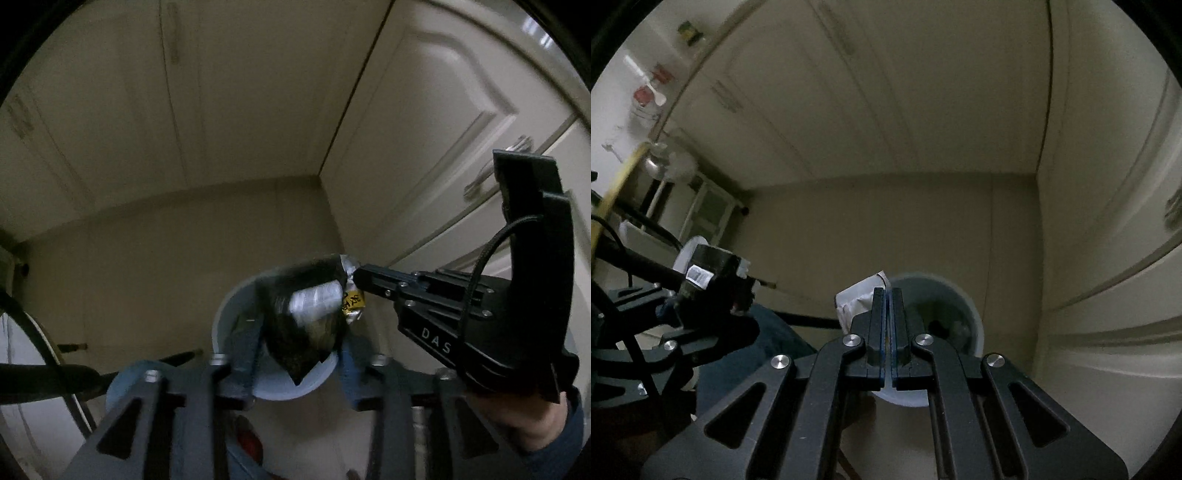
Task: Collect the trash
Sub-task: 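Open both tools over the bin to drop the packet and bag, then move both tools back to the table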
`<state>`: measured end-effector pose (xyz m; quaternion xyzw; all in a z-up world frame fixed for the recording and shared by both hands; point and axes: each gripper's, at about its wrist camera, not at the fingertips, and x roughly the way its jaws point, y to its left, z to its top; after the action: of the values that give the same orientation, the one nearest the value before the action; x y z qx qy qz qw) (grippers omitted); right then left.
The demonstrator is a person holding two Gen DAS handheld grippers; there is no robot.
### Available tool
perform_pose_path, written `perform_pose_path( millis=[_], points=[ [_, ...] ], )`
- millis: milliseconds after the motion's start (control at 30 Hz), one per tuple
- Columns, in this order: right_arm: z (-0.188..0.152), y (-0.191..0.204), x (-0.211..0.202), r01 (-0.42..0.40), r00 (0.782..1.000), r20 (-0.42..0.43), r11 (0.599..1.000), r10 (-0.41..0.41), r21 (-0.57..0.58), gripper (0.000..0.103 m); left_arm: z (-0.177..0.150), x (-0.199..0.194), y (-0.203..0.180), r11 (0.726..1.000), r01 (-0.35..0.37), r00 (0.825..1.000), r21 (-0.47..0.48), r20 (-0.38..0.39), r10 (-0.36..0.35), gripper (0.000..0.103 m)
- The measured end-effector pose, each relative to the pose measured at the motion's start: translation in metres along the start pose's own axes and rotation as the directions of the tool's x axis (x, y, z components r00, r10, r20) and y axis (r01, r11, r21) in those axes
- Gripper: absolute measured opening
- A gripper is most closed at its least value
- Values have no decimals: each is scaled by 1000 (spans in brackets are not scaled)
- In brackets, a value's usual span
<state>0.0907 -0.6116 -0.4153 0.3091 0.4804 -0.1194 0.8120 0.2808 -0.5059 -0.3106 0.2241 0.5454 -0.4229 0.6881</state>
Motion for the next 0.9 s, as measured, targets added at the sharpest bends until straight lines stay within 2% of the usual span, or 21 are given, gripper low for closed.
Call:
perform_pose_path(
  millis=[33, 100, 167, 200, 233, 267, 333, 400, 433, 467, 633, 800, 900],
  points=[
    [-1, -3, 5, 0, 1000, -12, 1000, 0, 5, 3, 1, 5, 1, 1000, -8, 1000, 2, -6, 8, 50],
    [-4, -8, 14, -2, 999, -33, 1000, 3, 19, 6, 5, 13, 3, 999, -38, 999, 3, -16, 38, 66],
    [-6, -12, 19, 0, 999, -45, 999, 2, 36, 10, 7, 20, 7, 998, -64, 998, 7, -26, 64, 75],
    [-7, -15, 21, 0, 999, -49, 999, 2, 48, 13, 9, 24, 9, 997, -81, 996, 13, -33, 81, 76],
    [-9, -20, 23, -4, 998, -55, 998, 7, 61, 29, 8, 25, 10, 996, -89, 995, 17, -38, 90, 76],
    [-11, -22, 24, -5, 998, -57, 997, 9, 72, 51, 7, 27, 9, 995, -98, 994, 19, -40, 99, 76],
    [-13, -27, 23, -7, 999, -52, 996, 12, 94, 71, 12, 31, 7, 993, -115, 993, 15, -37, 115, 78],
    [-15, -28, 22, -20, 998, -51, 994, 26, 111, 83, 11, 30, 5, 993, -119, 993, 8, -27, 119, 79],
    [-16, -29, 22, -18, 998, -51, 992, 25, 123, 96, 13, 28, 6, 992, -123, 992, 5, -17, 123, 79],
    [-17, -29, 22, -15, 999, -49, 991, 22, 132, 103, 11, 26, 5, 992, -129, 992, 6, -8, 129, 80],
    [-15, -20, 12, 28, 999, -31, 987, -24, 155, 103, 14, 4, 2, 985, -174, 983, 12, 68, 172, 85],
    [-9, -9, -23, 7, 998, 60, 982, -19, 191, 103, 18, -28, 2, 985, -170, 974, 0, 149, 168, 86],
    [-1, 3, -48, -4, 992, 122, 980, -21, 197, 103, 1, -62, 1, 986, -166, 964, -9, 209, 164, 86]
  ],
)
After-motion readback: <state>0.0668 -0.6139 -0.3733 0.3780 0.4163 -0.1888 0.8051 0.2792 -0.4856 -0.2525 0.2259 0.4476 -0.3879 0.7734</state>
